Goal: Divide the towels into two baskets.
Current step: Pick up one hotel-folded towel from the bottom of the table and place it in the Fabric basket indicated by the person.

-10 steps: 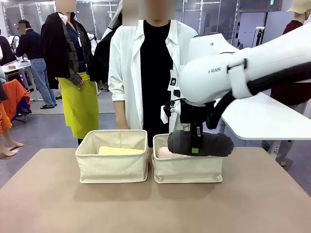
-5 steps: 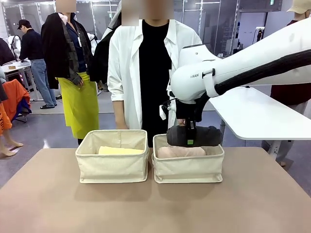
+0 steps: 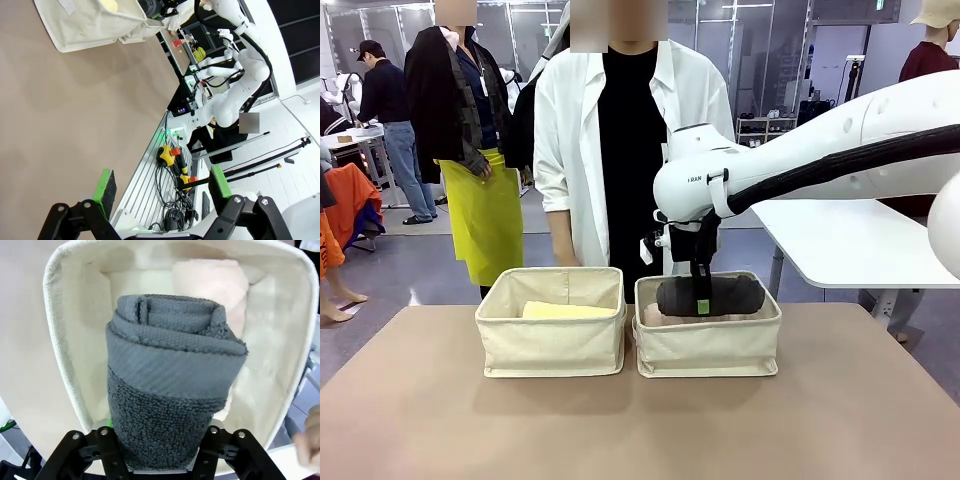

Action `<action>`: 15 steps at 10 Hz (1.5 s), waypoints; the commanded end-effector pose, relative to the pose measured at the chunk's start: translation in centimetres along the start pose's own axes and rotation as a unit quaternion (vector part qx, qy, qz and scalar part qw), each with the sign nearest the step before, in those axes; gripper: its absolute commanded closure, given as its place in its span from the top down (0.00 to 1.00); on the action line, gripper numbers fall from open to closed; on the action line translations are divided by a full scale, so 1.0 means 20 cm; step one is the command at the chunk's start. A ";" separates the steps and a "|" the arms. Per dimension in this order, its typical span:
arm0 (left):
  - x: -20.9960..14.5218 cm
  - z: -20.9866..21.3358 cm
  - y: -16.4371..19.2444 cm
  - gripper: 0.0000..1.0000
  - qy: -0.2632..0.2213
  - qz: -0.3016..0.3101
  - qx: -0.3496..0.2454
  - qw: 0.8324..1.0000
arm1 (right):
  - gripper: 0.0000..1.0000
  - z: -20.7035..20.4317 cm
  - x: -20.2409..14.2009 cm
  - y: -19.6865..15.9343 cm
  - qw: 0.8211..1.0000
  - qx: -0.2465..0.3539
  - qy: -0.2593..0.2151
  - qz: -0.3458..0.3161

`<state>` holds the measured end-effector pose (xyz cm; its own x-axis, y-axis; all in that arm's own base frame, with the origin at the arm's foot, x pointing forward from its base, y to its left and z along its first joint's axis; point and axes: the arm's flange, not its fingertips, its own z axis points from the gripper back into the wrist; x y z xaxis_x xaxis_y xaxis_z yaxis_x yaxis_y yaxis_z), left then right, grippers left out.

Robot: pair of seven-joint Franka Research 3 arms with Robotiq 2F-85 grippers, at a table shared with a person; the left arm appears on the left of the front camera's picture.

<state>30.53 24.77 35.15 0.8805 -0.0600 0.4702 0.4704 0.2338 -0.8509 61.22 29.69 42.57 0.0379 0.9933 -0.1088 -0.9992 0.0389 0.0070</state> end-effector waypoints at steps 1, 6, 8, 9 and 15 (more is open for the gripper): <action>-0.02 0.00 -0.02 0.95 -0.002 -0.002 -0.001 1.000 | 0.85 0.06 -0.02 0.01 1.000 0.015 -0.007 0.003; -0.02 0.00 -0.02 0.95 -0.002 -0.002 -0.001 1.000 | 1.00 0.07 -0.05 0.07 0.999 -0.003 0.016 -0.029; -0.02 0.00 -0.02 0.95 -0.002 -0.002 -0.001 1.000 | 1.00 0.06 -0.01 0.02 1.000 0.011 0.004 -0.001; -0.02 0.00 -0.02 0.95 -0.002 -0.002 -0.001 1.000 | 1.00 0.06 -0.01 0.02 1.000 0.011 0.004 -0.001; -0.02 0.00 -0.02 0.95 -0.002 -0.002 -0.001 1.000 | 1.00 0.06 -0.01 0.02 1.000 0.011 0.004 -0.001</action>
<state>30.52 24.77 35.15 0.8805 -0.0599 0.4702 0.4703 0.2338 -0.8509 60.91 29.70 43.61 0.0460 0.9918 -0.1190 -0.9984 0.0496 0.0272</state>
